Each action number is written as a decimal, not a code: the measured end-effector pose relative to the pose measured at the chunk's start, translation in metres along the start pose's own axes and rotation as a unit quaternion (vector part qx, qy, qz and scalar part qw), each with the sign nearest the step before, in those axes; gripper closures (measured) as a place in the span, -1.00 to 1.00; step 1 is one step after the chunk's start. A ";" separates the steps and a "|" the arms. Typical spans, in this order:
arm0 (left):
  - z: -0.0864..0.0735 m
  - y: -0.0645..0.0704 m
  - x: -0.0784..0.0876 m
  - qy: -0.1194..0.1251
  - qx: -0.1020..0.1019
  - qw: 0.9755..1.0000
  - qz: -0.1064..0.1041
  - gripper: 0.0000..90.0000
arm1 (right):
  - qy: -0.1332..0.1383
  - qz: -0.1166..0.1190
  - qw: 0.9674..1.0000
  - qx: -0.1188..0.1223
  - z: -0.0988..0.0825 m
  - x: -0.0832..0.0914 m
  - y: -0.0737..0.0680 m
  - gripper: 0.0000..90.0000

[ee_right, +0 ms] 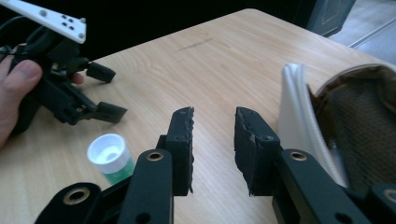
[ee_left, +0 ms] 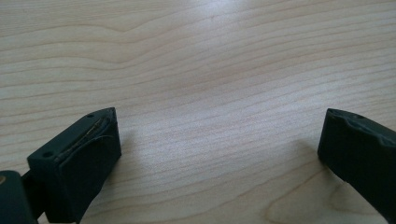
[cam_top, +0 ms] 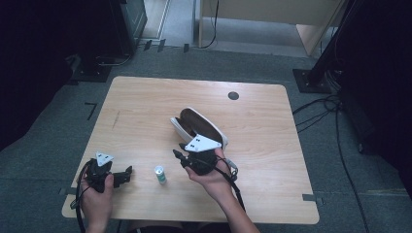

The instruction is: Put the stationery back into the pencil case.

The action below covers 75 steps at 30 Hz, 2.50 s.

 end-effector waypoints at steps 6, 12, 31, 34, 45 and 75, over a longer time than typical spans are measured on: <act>0.000 0.000 0.000 0.001 0.000 1.000 0.000 -1.00 | -0.003 0.015 1.000 0.001 -0.004 -0.004 -0.012 0.49; 0.000 0.000 0.000 0.001 0.000 1.000 0.000 -1.00 | -0.005 0.027 1.000 -0.008 -0.009 -0.006 -0.022 0.49; 0.000 0.000 0.000 0.001 0.000 1.000 0.000 -1.00 | -0.016 0.057 0.998 -0.003 -0.014 -0.020 -0.053 -1.00; 0.000 0.000 0.000 0.001 0.000 1.000 0.000 -1.00 | -0.020 0.056 0.998 -0.005 -0.017 -0.025 -0.054 -1.00; 0.000 0.000 0.000 0.001 0.000 1.000 0.001 -1.00 | -0.032 0.044 0.998 0.011 -0.028 -0.036 -0.065 -0.38; 0.000 0.000 0.000 0.001 0.000 1.000 0.000 -1.00 | -0.030 0.033 0.999 0.009 -0.032 -0.032 -0.059 0.47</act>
Point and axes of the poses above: each handheld gripper's, and its own axes: x roughly backward along the jaws, z roughly out of its top, y roughly to its right, the point moved 4 cm from there along -x, roughly forward along the jaws, and after that the axes turned 3 degrees about y, right-handed, at the moved point
